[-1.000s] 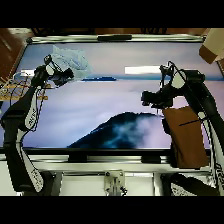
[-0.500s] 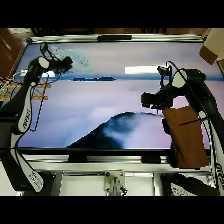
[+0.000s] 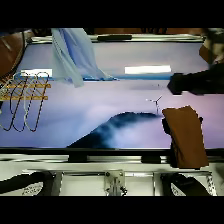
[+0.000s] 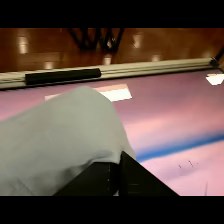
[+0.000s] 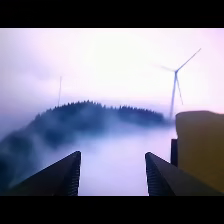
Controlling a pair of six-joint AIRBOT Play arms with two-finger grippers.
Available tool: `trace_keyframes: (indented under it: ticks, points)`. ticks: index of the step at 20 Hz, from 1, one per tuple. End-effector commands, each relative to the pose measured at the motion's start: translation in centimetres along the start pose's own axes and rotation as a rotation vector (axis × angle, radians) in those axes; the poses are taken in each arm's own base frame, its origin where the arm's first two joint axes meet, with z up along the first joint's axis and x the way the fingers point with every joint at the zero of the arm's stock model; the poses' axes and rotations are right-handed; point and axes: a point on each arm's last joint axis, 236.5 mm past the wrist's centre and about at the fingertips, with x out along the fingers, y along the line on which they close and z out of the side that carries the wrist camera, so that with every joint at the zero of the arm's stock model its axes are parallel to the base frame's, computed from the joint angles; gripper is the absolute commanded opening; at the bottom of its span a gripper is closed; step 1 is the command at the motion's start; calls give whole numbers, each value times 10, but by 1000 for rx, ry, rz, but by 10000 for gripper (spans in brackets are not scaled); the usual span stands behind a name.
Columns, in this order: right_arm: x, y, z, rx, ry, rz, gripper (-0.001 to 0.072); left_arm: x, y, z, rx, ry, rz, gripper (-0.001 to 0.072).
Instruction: Fold the shirts.
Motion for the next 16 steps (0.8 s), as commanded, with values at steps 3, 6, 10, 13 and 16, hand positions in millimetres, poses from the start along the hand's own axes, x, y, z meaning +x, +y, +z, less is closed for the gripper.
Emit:
trace_keyframes:
  ticks: [3,6,10,13,16]
  points:
    - [-114,-11,-6,-8,-268,-18,518,-54,-71,-88,12,288,-64,34]
    - [-108,-5,-40,-4,-131,13,518,-25,-101,-160,9,447,-117,35]
    - [-59,15,-81,-8,80,99,518,8,-109,-266,-46,652,-96,35]
    - [0,11,-113,14,204,85,519,3,-101,-307,-40,764,-68,35]
    - [68,3,-154,42,334,61,664,-30,-75,-322,72,891,7,35]
